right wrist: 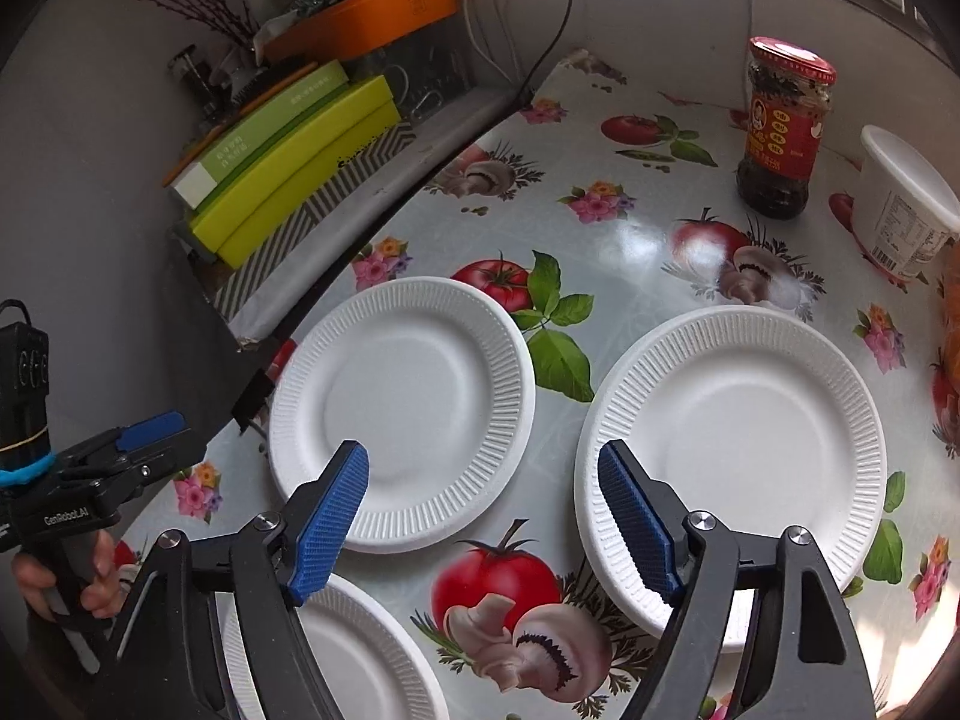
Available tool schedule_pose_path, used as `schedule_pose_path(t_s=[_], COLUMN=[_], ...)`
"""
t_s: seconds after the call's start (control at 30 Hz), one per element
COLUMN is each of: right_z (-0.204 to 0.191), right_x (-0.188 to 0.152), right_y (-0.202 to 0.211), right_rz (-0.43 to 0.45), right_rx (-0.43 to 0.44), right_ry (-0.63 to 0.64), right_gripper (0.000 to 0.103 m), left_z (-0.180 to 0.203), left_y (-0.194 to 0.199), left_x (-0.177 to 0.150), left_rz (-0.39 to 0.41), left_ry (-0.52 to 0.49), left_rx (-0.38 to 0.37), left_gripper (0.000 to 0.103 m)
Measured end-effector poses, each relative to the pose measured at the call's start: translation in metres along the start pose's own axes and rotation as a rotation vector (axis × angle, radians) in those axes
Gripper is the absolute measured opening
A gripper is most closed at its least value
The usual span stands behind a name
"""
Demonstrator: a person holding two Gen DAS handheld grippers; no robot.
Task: Organize plates and bowls
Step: 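Move the open right gripper to the rim of the nearest white paper plate, then close the right gripper on the plate rim and lift it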
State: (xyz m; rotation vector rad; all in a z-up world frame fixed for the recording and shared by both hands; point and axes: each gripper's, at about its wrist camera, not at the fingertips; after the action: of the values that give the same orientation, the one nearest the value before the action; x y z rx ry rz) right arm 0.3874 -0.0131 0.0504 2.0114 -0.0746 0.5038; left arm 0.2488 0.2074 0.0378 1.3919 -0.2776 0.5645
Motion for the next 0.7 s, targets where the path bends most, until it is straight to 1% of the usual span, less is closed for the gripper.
schedule_pose_path(t_s=[0.03,0.1,0.17,0.23,0.33,0.43,0.5,0.57,0.6,0.63,0.7], right_z=[0.001,0.0,-0.003,-0.003,-0.003,-0.002,-0.001,0.0,0.0,0.0,0.002], right_x=[0.002,0.003,0.005,0.007,0.011,0.014,0.015,0.016,0.016,0.016,0.016], right_y=[-0.005,-0.014,-0.023,-0.03,-0.036,-0.042,-0.046,-0.049,-0.05,-0.051,-0.053], right_rz=[-0.011,-0.022,-0.041,-0.057,-0.055,-0.06,-0.067,-0.071,-0.073,-0.077,-0.08], right_rx=[-0.001,-0.02,-0.034,-0.023,-0.018,-0.014,-0.011,-0.016,-0.019,-0.019,-0.014], right_ry=[0.005,0.037,0.065,0.061,0.059,0.047,0.032,0.028,0.027,0.025,0.011], right_gripper=[0.072,0.07,0.06,0.056,0.055,0.055,0.054,0.05,0.049,0.046,0.045], left_z=[0.0,0.001,-0.003,-0.006,-0.008,-0.007,-0.009,-0.011,-0.011,-0.01,-0.01], left_y=[-0.003,-0.008,-0.015,-0.021,-0.028,-0.03,-0.033,-0.037,-0.039,-0.041,-0.043], left_x=[0.0,0.0,0.001,0.001,-0.001,0.0,0.0,0.0,-0.001,-0.001,-0.002], left_rz=[-0.003,-0.012,-0.03,-0.042,-0.067,-0.068,-0.073,-0.081,-0.083,-0.092,-0.095], left_ry=[-0.008,-0.018,-0.004,0.014,0.018,0.002,0.021,0.036,0.038,0.039,0.041], left_rx=[0.009,0.023,0.024,0.01,-0.007,0.011,-0.031,-0.067,-0.071,-0.071,-0.087], left_gripper=[0.087,0.087,0.087,0.087,0.087,0.085,0.082,0.08,0.077,0.076,0.073])
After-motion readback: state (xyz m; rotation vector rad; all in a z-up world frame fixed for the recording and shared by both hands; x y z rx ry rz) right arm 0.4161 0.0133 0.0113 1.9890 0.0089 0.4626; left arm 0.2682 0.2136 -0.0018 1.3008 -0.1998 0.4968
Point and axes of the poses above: each gripper's, at about its wrist camera, not at the fingertips, and y roughly against the way its jaws point, z to its right, x to its top, and after that the axes turned 12 degrees about -y, right-handed
